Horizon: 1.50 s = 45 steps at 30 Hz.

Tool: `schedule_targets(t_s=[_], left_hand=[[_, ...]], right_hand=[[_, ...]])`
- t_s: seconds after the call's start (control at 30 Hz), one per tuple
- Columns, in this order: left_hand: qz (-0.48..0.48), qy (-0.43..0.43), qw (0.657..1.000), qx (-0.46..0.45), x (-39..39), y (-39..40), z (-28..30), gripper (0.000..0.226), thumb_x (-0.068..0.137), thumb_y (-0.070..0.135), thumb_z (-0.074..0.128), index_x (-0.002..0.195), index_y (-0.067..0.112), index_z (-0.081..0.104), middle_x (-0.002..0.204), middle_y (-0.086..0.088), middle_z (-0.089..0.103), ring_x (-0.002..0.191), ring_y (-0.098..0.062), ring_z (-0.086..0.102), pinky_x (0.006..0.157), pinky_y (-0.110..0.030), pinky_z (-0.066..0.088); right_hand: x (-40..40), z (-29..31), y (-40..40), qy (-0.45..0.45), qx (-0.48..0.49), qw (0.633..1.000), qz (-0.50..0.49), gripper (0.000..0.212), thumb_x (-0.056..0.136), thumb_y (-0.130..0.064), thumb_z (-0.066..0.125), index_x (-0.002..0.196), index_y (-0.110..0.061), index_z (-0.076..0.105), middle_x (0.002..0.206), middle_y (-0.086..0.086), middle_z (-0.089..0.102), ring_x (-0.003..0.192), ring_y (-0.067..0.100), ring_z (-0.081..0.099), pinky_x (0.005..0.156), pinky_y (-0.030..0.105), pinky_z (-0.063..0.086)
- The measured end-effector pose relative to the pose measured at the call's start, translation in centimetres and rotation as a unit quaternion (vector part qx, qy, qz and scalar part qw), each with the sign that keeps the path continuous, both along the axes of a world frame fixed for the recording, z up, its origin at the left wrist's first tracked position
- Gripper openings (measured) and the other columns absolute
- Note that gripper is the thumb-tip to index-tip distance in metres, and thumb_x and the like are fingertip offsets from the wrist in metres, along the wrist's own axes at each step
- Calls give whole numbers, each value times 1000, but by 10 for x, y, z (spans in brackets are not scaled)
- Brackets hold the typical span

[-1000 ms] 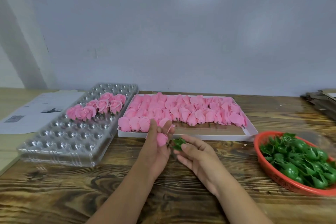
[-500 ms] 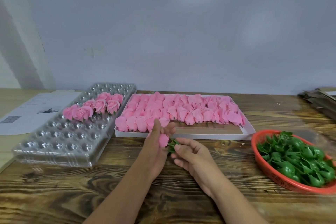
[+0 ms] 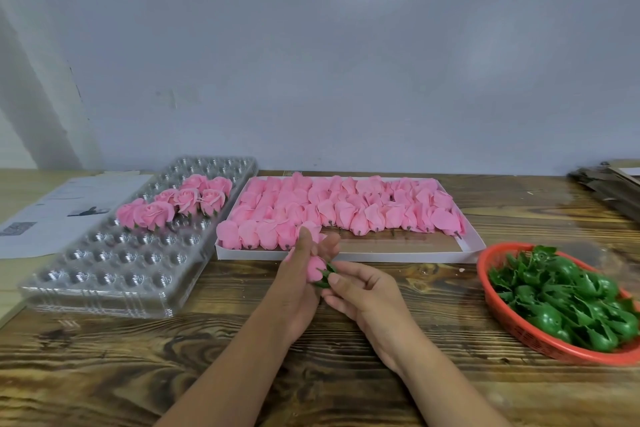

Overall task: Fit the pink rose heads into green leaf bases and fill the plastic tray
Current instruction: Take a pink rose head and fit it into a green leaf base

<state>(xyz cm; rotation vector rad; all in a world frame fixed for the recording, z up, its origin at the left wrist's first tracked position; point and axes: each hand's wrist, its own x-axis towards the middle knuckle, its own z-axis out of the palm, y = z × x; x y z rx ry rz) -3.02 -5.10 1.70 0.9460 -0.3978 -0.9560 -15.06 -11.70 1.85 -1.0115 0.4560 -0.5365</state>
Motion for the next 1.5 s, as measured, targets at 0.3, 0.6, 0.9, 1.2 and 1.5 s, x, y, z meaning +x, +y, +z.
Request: schedule_targets(t_s=[0.3,0.6,0.9,1.2,1.5], left_hand=[[-2,36,999,-5,0,1,0,54,85,59,56,111,15,75,113,0,75,112,-13,68,105,-38,47],[-10,117,992,-52,0,-1,-2,35,85,56,59,76,22,62,117,1,75,104,-12,73,90,-41,56],[-17,179,980,-80,-1,0,-1,38,80,55,64,59,24,62,114,4,76,103,-14,74,86,-46,61],[-24,178,982,-57,-6,-2,-1,42,84,56,61,58,24,61,111,4,77,99,-15,75,76,-37,63],[-8,150,988,-48,-5,-2,0,32,85,57,60,92,27,71,126,5,73,102,-12,74,83,-33,49]], right_hand=[[1,-2,2,-11,-21,1000,2,30,88,9,63,117,2,66,104,18,75,96,29,73,79,25,60],[4,-6,4,-26,-74,997,-3,32,88,16,60,113,-1,71,101,14,76,90,22,73,78,23,59],[11,-19,10,55,-316,943,-84,44,85,7,69,115,-26,71,84,-1,77,73,6,69,77,26,57],[8,-21,8,73,-392,908,-129,50,84,1,73,107,-43,69,95,-16,76,89,4,71,86,31,58],[8,-25,8,78,-387,910,-129,37,90,-1,67,112,-30,72,86,-5,76,73,6,68,76,38,60]])
